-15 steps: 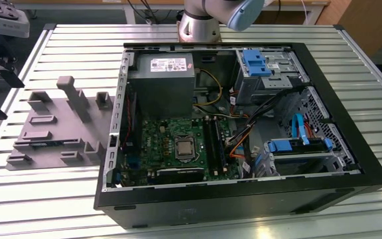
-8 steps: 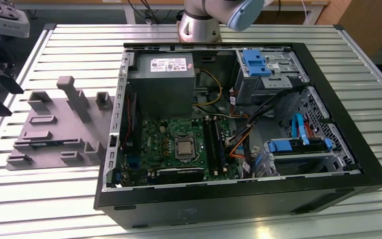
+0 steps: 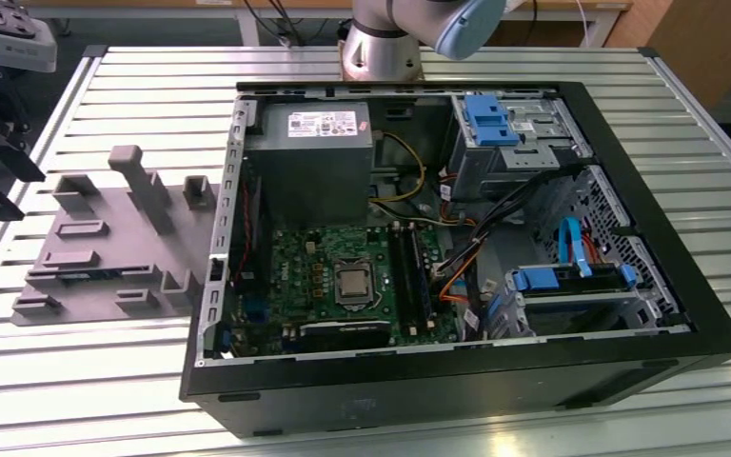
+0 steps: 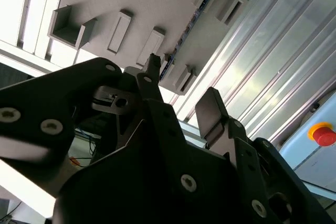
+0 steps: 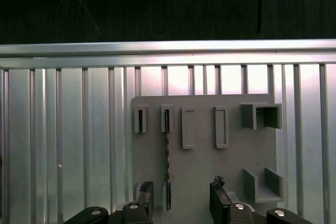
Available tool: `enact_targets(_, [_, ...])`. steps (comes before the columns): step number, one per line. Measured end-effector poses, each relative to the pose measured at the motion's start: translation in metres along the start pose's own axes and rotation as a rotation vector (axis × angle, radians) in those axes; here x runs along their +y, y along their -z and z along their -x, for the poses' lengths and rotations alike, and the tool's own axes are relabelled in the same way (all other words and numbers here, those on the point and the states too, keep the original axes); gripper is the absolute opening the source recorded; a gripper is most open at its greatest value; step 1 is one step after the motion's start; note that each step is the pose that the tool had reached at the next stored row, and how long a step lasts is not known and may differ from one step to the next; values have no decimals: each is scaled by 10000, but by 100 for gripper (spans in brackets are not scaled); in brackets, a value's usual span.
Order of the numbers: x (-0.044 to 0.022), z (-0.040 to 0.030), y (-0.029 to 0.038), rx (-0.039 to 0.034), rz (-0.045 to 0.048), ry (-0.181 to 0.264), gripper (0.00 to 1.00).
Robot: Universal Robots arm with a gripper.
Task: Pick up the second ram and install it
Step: 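Pick up the second ram and move it above second insertion slot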
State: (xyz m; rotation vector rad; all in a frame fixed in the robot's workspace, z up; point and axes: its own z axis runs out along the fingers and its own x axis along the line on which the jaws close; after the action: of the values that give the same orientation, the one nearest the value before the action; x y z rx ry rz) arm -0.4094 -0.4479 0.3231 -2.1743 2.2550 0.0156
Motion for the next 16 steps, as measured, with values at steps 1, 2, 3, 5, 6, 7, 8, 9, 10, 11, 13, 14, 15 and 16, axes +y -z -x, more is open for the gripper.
enact_targets(1, [0, 0, 0, 0, 0, 0, 54])
enact_targets(2, [0, 0, 0, 0, 0, 0, 54])
enact_targets(3, [0, 0, 0, 0, 0, 0, 54])
enact_targets(5, [0, 0, 0, 1, 0, 0, 54])
enact_targets(6, [0, 0, -1, 0, 0, 0, 54])
enact_targets(7, [0, 0, -1, 0, 0, 0, 54])
enact_targets(8, [0, 0, -1, 0, 0, 0, 54])
enact_targets(9, [0, 0, -1, 0, 0, 0, 54])
enact_targets(10, [0, 0, -1, 0, 1, 0, 54])
enact_targets(11, [0, 0, -1, 0, 1, 0, 54])
enact_targets(13, [0, 0, -1, 1, 1, 0, 56])
enact_targets(14, [0, 0, -1, 1, 0, 0, 56])
enact_targets(15, [0, 0, -2, 1, 0, 0, 61])
enact_targets(16, [0, 0, -2, 1, 0, 0, 61])
